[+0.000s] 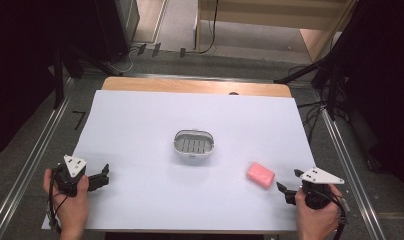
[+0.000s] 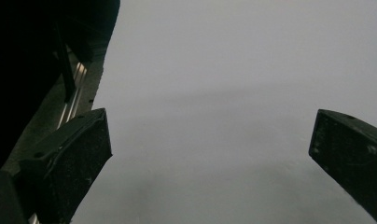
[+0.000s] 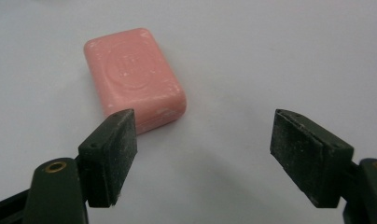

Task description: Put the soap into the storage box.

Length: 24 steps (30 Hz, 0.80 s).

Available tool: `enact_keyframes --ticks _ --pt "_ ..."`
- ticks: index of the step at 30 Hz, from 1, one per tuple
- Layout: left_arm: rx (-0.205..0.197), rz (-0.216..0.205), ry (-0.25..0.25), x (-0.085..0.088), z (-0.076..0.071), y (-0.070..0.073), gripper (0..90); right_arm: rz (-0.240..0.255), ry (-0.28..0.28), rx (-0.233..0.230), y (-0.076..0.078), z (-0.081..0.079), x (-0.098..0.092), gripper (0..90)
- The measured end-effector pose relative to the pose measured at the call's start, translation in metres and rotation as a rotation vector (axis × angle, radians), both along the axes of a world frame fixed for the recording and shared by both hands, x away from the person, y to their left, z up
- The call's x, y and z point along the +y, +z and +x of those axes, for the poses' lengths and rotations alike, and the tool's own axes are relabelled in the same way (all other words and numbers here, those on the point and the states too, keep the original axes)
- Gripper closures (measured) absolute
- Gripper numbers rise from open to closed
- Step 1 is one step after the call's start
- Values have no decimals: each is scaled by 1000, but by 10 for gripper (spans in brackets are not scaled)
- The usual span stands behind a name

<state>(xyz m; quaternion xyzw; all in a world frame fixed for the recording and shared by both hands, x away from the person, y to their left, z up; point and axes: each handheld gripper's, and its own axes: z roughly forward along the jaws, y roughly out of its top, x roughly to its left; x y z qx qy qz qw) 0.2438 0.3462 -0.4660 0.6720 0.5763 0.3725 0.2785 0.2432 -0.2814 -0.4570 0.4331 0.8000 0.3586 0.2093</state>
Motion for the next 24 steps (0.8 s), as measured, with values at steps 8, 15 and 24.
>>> enact_keyframes --ticks 8,15,24 --pt "-1 12 -13 -2 0 0 0 -37 112 73 9 10 13 290" --pt "-3 13 -22 -2 -1 0 0 -42 178 122 12 19 21 315" --pt "1 18 -21 -2 -1 0 0 -86 259 171 19 32 37 326"
